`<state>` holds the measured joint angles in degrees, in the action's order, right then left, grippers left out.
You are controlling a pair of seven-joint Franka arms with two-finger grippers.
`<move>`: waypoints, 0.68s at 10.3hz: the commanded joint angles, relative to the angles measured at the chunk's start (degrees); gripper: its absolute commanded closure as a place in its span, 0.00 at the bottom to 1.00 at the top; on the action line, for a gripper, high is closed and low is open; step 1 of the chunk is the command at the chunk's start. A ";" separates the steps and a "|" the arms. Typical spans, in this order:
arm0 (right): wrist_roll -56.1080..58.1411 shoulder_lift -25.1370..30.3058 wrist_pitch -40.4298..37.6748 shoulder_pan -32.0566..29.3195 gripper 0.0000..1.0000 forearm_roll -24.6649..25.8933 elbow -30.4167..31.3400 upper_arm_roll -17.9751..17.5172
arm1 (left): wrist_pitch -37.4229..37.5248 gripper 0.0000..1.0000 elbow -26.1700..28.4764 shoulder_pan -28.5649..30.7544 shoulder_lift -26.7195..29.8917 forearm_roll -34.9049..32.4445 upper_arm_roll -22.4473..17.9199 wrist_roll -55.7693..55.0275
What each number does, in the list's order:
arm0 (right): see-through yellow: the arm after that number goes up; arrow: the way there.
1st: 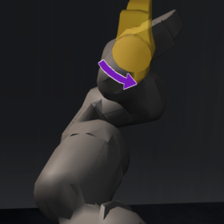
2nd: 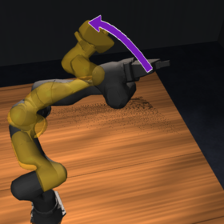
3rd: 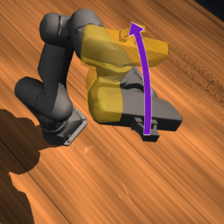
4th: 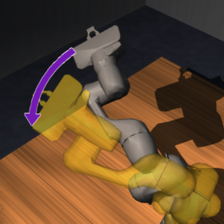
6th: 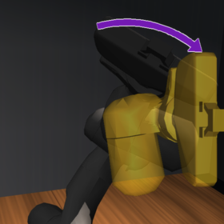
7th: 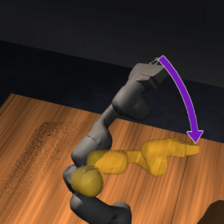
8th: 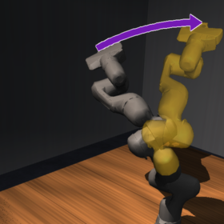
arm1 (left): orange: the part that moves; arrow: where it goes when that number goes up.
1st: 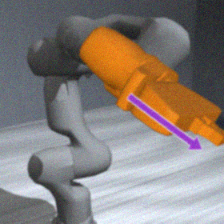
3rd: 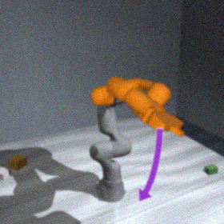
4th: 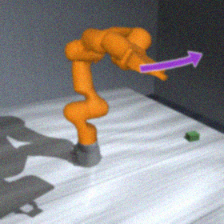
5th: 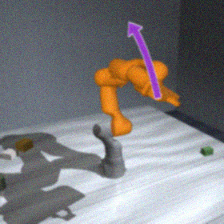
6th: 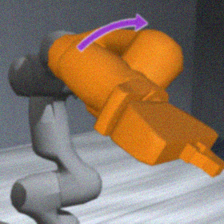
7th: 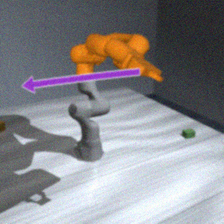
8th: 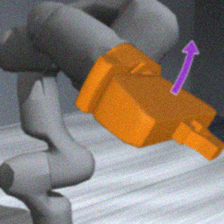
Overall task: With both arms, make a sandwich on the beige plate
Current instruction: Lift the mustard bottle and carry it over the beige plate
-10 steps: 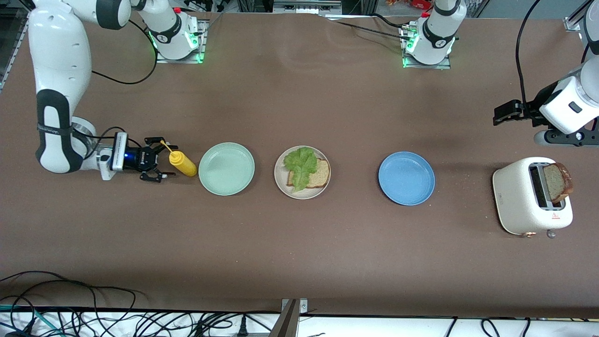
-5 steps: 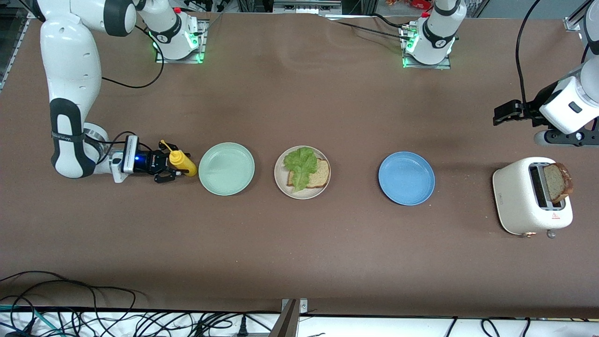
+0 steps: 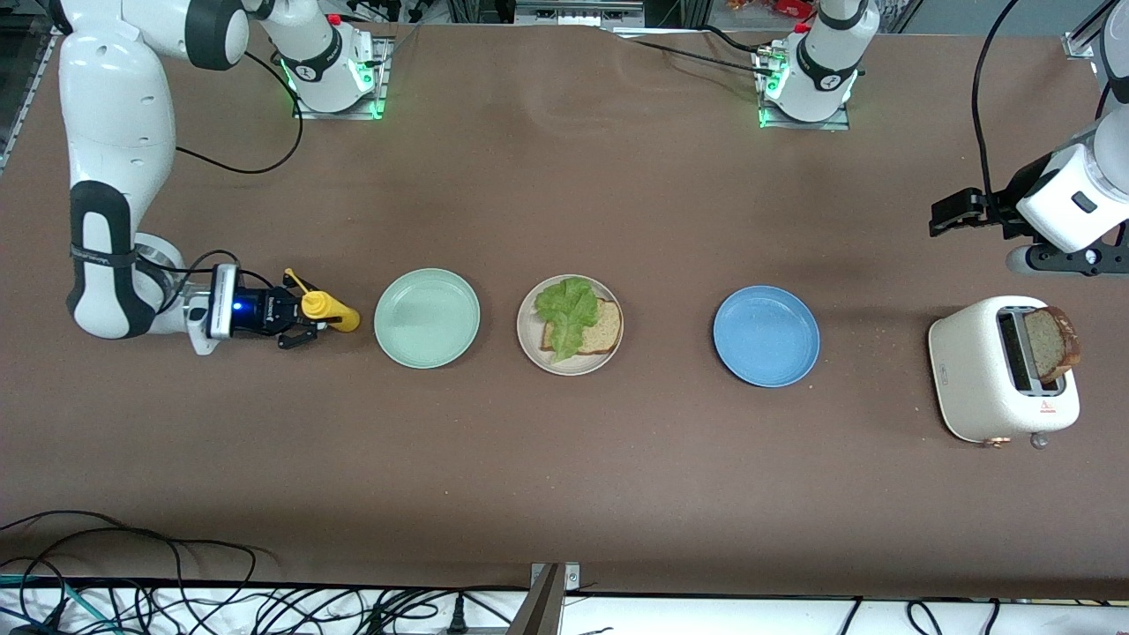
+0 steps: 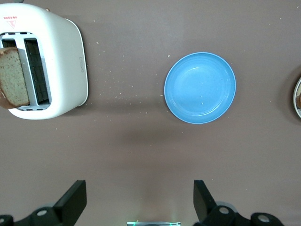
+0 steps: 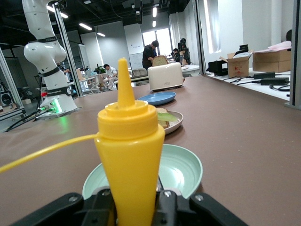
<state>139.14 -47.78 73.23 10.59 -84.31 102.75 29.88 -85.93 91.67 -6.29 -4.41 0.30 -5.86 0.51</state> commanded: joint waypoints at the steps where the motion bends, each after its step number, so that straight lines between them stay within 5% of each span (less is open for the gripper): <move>1: -11.21 5.13 -0.55 0.82 1.00 5.10 -2.45 2.01 | 0.15 0.00 -0.61 -0.12 -0.25 0.58 -0.21 1.16; 7: -39.08 6.20 4.53 18.36 1.00 17.40 -16.34 17.28 | 0.15 0.00 -0.61 -0.12 -0.34 0.58 -0.21 1.16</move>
<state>105.35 -41.04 75.74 22.96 -69.87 88.74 42.76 -85.93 91.67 -6.29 -4.44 0.30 -5.86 0.51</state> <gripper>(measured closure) 0.921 0.000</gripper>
